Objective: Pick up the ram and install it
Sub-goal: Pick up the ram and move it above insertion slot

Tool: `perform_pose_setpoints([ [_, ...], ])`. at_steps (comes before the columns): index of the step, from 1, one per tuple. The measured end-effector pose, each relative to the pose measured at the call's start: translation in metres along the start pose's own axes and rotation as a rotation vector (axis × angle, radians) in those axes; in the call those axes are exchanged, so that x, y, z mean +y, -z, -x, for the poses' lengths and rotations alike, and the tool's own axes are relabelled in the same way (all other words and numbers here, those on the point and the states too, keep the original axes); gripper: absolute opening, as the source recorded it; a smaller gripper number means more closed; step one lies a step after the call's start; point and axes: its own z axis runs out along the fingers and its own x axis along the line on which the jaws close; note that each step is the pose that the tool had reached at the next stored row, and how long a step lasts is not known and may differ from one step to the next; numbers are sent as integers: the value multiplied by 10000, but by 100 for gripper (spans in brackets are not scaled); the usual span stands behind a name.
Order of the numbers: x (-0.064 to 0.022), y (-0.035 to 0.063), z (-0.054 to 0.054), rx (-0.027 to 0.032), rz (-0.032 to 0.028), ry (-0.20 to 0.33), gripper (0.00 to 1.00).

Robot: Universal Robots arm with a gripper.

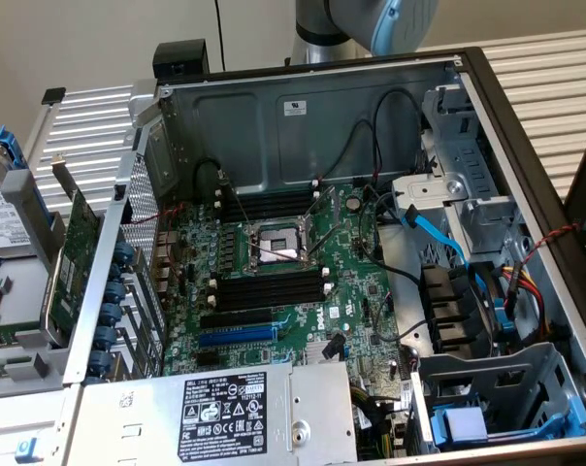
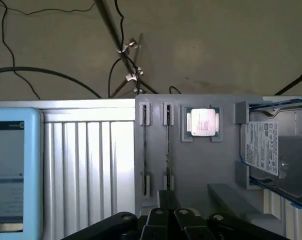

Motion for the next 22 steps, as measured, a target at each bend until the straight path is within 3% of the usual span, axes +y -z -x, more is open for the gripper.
perform_pose_setpoints([
  [2, 72, -18, -2, -2, -64, 0, 11],
  [5, 155, -44, -5, -6, -211, 1, 11],
  [7, 161, -80, -15, -8, -234, 3, 11],
  [13, 157, -187, -87, -9, -232, 2, 11],
  [17, 131, -254, -142, -49, -217, 2, 11],
  [22, 71, -300, -177, -102, -33, 1, 11],
])
